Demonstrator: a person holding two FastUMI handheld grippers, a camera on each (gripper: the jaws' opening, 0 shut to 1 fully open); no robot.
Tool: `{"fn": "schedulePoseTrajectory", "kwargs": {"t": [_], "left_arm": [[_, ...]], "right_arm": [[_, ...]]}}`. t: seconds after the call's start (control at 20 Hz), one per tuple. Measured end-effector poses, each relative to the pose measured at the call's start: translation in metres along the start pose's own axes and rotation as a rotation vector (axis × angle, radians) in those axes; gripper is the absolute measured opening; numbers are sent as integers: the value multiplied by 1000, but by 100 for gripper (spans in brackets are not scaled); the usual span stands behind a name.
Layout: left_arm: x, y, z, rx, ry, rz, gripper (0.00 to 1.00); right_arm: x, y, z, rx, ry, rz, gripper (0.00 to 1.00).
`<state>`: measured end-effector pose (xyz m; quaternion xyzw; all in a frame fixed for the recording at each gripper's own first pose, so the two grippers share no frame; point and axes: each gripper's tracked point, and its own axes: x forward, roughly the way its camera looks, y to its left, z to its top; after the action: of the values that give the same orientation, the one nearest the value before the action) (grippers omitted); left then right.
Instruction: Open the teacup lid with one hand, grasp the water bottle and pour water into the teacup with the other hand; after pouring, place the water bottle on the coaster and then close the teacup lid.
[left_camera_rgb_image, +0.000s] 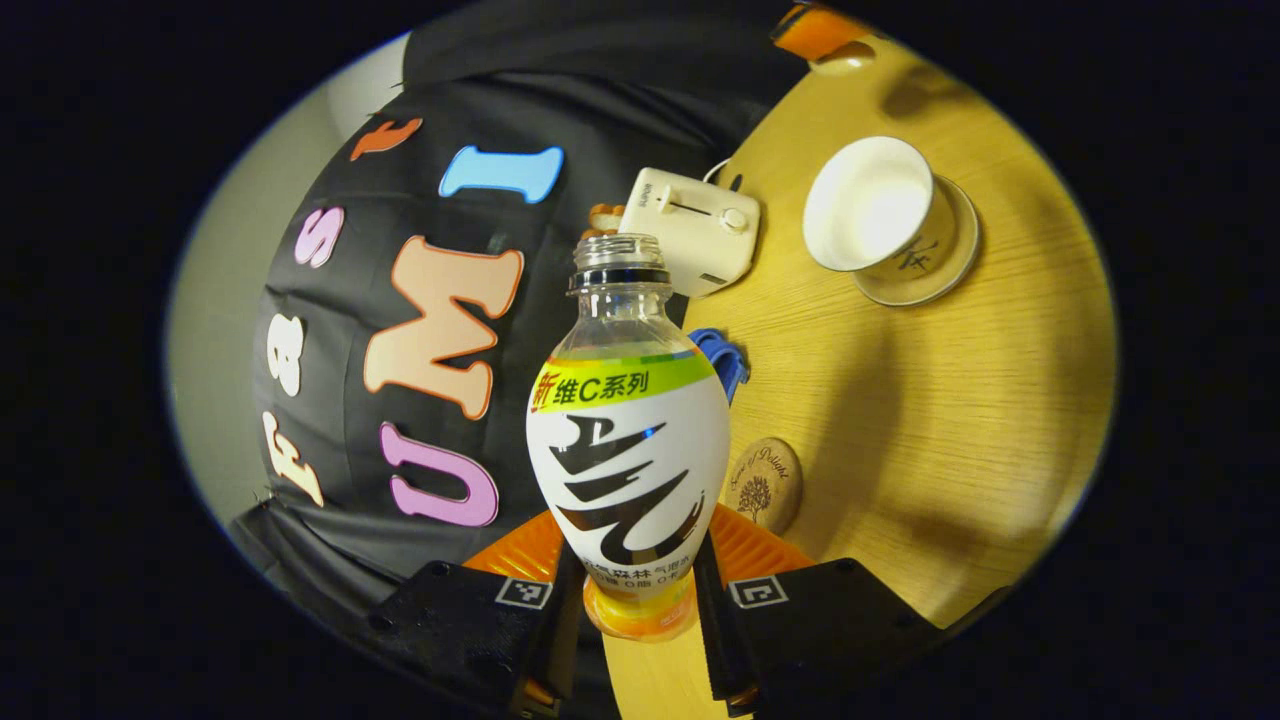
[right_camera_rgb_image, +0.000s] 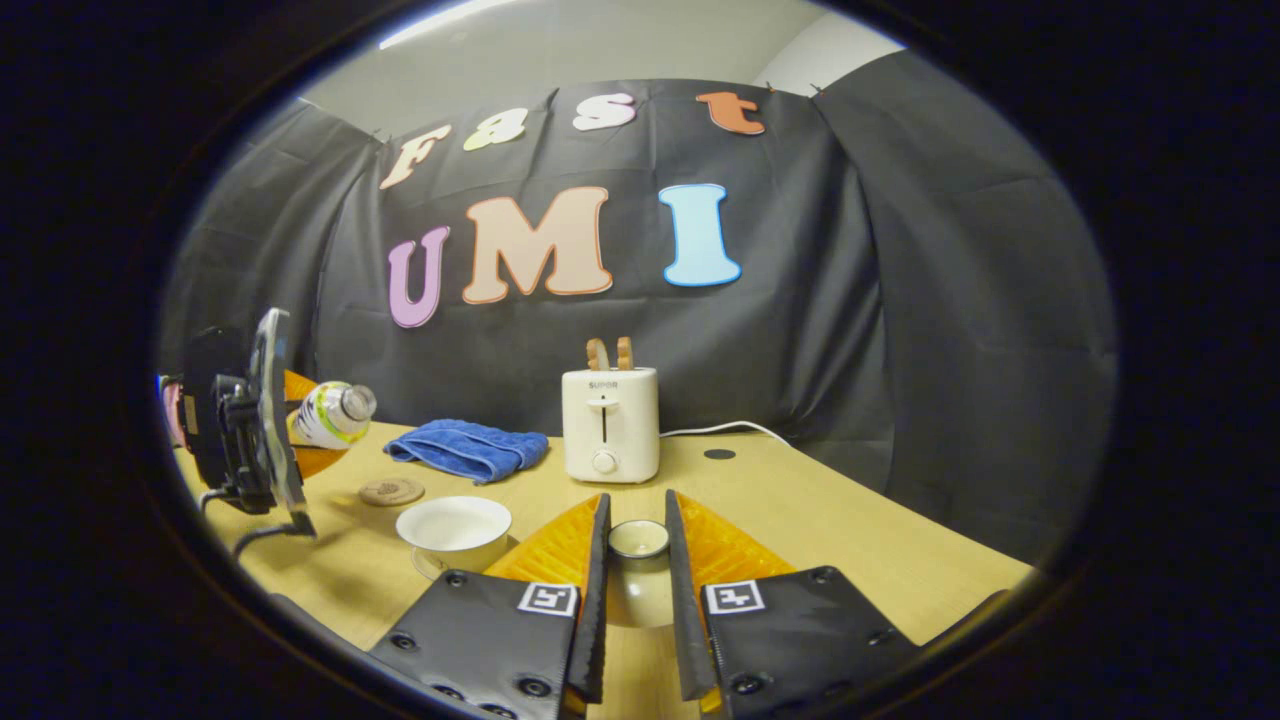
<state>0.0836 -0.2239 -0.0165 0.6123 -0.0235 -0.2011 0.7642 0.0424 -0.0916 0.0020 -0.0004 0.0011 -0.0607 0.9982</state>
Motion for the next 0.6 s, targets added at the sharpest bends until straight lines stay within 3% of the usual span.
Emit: {"fn": "schedulePoseTrajectory", "kwargs": {"t": [0.6], "left_arm": [[13, -5, 19, 331, -8, -23, 49]], "right_arm": [[1, -1, 0, 0, -1, -3, 31]]}}
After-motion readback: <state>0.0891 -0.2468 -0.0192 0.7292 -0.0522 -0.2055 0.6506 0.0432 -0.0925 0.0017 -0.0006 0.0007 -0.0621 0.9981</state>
